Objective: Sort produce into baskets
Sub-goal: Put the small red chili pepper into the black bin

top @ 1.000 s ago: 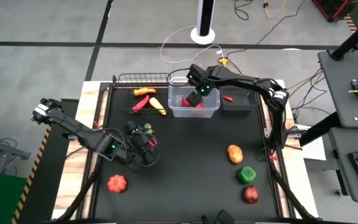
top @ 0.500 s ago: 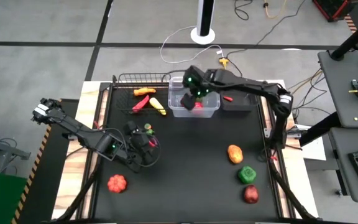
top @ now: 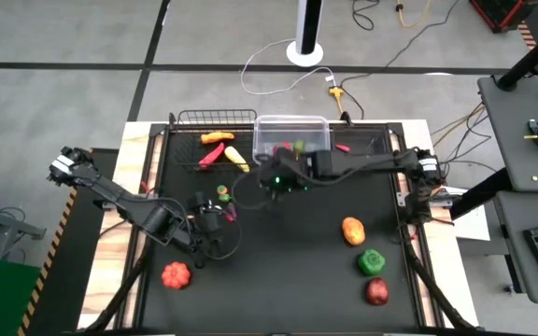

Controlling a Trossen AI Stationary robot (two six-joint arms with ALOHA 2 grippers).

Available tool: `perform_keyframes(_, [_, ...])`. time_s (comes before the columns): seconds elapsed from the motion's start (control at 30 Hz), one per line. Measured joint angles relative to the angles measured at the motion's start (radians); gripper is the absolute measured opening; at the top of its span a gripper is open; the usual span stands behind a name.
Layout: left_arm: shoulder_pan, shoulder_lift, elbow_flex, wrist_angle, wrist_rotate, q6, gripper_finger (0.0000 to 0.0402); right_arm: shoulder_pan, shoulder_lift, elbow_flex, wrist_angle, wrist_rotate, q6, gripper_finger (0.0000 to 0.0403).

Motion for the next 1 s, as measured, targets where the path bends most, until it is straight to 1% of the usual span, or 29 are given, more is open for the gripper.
perform_keyframes(0.1, [0.001,0.0,-0.049,0.03,0.029,0.0,0.0346,0.048,0.0,0.0,-0.008,0.003,-0.008,0.0237])
perform_keyframes(0.2, [0.001,0.0,-0.111,0.106,0.05,0.0,0.0346,0.079,-0.006,-0.001,-0.039,0.003,-0.007,0.0237])
perform_keyframes(0.33, [0.002,0.0,-0.186,0.235,0.067,0.0,0.0346,0.097,-0.036,-0.013,-0.102,0.004,0.013,0.0237])
perform_keyframes(0.5, [0.019,0.0,-0.228,0.337,0.071,0.035,0.0346,0.099,-0.105,-0.063,-0.104,0.006,0.025,0.0237])
perform_keyframes(0.63, [0.049,0.0,-0.234,0.37,0.07,0.081,0.0346,0.099,-0.174,-0.12,-0.067,0.024,0.031,0.0237])
perform_keyframes(0.73, [0.069,0.0,-0.233,0.369,0.075,0.13,0.0346,0.099,-0.228,-0.189,-0.015,0.035,0.031,0.0237])
perform_keyframes(0.87, [0.103,0.0,-0.239,0.365,0.119,0.179,0.0346,0.099,-0.297,-0.289,0.066,0.036,0.034,0.0237])
perform_keyframes(1.0, [0.138,0.0,-0.246,0.363,0.14,0.226,0.0346,0.099,-0.364,-0.379,0.125,0.058,0.053,0.0237])
